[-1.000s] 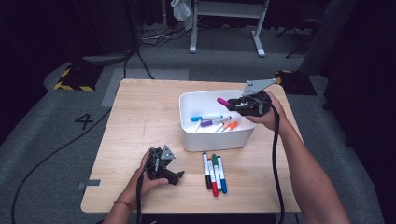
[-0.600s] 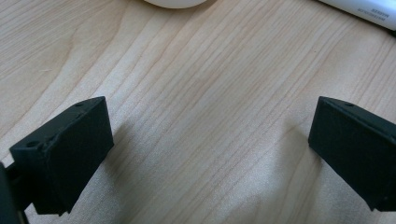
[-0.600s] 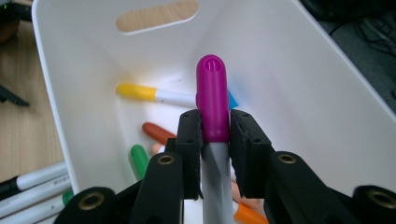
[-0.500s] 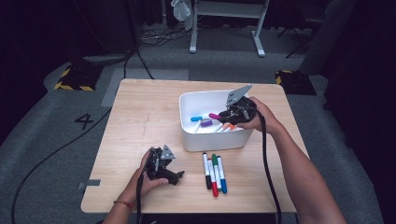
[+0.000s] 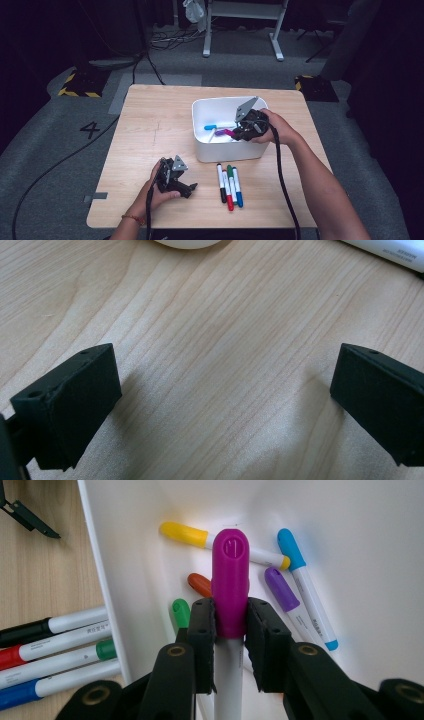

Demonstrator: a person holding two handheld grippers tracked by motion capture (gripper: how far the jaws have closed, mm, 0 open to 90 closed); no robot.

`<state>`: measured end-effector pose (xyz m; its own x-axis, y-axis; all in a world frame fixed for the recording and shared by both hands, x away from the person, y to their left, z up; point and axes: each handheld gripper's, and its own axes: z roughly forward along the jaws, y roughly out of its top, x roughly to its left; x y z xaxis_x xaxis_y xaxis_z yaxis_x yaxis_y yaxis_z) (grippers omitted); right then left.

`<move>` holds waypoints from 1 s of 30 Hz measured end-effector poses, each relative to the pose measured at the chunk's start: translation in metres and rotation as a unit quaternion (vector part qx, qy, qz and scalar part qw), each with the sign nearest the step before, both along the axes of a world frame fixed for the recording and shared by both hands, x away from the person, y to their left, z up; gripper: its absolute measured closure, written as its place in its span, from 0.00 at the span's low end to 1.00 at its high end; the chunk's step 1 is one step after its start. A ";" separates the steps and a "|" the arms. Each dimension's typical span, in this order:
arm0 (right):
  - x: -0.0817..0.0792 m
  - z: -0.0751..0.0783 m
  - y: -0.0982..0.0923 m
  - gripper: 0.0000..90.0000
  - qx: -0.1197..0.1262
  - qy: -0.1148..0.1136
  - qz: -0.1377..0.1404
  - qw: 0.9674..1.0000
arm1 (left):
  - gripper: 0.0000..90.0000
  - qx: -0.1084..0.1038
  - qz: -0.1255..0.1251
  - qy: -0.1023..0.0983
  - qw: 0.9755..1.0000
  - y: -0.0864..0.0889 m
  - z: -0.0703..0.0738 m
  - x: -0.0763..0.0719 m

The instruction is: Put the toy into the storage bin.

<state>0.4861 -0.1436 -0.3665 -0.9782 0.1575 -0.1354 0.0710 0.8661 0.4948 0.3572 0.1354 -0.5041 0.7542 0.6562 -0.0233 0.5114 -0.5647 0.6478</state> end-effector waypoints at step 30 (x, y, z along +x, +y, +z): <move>-0.024 0.041 -0.054 0.49 0.197 -0.057 -0.109 0.973 | 0.00 0.000 0.000 0.000 1.000 0.000 0.000 0.000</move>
